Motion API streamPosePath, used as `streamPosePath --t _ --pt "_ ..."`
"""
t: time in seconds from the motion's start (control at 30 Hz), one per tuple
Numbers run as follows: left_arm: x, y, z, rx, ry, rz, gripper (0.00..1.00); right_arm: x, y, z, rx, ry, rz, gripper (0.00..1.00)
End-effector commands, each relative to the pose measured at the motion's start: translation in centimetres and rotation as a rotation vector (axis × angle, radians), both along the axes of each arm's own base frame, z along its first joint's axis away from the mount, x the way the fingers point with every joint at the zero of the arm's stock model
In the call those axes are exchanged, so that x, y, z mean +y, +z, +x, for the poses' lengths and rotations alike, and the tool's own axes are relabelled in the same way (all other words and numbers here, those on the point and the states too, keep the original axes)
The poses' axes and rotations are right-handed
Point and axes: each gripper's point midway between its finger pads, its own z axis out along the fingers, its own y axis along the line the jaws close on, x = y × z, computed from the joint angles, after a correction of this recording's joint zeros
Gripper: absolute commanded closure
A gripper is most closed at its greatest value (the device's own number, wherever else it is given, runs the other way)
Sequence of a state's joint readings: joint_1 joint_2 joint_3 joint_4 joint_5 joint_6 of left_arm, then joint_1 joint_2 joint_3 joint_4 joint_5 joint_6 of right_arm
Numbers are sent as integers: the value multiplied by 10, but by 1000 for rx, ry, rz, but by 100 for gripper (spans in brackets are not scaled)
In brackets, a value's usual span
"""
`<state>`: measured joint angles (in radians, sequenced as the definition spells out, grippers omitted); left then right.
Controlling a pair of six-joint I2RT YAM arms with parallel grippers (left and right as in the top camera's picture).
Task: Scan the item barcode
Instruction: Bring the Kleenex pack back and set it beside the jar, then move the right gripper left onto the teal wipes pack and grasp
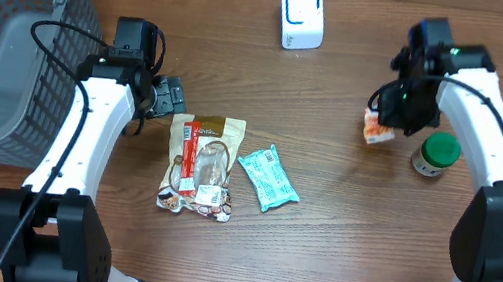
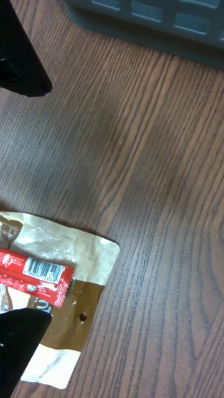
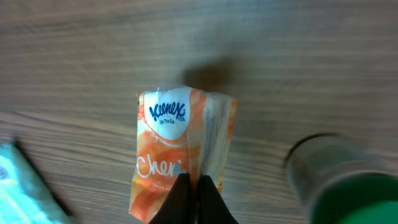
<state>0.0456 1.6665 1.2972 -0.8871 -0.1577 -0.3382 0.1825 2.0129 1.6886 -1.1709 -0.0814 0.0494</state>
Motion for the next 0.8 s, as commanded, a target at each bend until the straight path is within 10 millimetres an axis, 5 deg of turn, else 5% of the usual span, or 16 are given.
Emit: streamPosePath --t 0.0,0.1,0.23,0.33,0.43,0.77 --pt "-2 8 5 -26 3 0 0 -4 -18 -4 11 -21 8 91" --pt "-2 8 5 -26 3 0 0 -12 -31 -4 -3 -26 -36 88" --pt "-2 8 5 -26 3 0 0 -12 -31 -3 -6 -26 -38 59" --pt "-2 8 5 -26 3 0 0 -13 -31 -1 -14 -28 -42 48" --pt "-2 8 5 -26 3 0 0 -6 -30 -5 3 -49 -13 47" --pt "-2 8 5 -26 3 0 0 93 -22 -34 70 95 235 52"
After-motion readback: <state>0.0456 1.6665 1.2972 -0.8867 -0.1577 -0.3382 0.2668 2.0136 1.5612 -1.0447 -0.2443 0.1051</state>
